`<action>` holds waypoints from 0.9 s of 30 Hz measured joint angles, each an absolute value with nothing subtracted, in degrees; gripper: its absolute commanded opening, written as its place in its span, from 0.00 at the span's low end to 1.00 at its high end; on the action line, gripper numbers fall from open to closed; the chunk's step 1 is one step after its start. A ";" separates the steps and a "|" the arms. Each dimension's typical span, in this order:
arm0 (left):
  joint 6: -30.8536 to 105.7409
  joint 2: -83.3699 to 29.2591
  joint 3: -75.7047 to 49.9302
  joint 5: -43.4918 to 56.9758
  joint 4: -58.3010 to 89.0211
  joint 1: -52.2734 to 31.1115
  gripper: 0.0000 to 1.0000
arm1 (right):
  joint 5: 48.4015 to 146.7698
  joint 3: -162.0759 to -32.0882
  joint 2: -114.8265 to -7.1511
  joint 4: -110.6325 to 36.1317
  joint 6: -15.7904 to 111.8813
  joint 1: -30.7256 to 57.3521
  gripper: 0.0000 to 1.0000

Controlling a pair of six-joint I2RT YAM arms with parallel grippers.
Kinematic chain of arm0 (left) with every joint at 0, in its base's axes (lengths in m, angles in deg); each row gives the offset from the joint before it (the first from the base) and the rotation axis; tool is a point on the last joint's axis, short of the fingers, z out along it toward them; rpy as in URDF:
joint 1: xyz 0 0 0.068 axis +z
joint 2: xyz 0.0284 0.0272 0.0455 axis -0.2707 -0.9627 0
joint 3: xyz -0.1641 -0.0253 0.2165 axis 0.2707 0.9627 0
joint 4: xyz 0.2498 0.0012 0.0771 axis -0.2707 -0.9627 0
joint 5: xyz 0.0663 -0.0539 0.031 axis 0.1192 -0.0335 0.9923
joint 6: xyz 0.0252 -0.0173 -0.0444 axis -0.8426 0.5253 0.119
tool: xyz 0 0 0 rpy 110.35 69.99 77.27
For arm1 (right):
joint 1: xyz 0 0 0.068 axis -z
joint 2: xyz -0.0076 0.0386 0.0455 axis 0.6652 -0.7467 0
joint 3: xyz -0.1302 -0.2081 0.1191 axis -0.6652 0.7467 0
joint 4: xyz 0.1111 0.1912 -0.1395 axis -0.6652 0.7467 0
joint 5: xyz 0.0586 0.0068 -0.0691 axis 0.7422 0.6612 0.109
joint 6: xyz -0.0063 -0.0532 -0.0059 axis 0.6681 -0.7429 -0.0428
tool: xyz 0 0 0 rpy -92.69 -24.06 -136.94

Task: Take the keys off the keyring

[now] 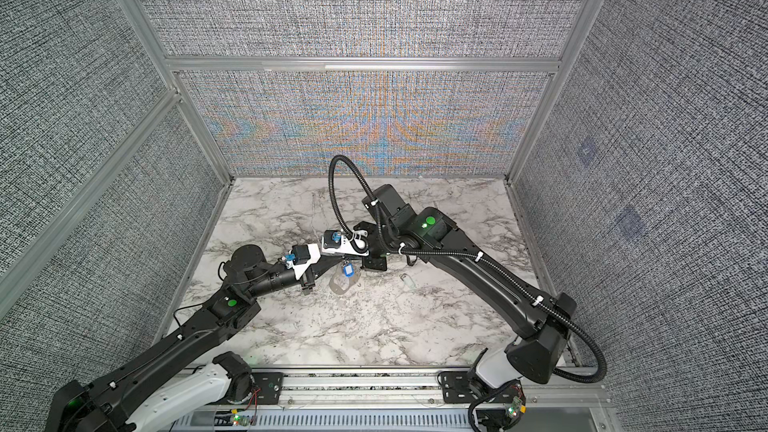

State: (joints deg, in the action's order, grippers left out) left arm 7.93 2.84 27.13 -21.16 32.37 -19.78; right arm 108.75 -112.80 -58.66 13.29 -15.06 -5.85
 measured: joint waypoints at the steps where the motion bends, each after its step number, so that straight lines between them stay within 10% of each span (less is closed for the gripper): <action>1: 8.56 3.06 27.26 -21.21 32.53 -19.78 0.00 | 108.44 -112.32 -58.29 12.90 -15.08 -5.74 0.15; 27: 12.06 2.82 27.52 -22.67 35.22 -19.78 0.00 | 115.04 -108.78 -55.84 9.66 -13.27 -3.47 0.15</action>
State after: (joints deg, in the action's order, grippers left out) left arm 12.06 2.82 27.52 -22.67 35.22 -19.78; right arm 115.04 -108.78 -55.84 9.66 -13.27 -3.47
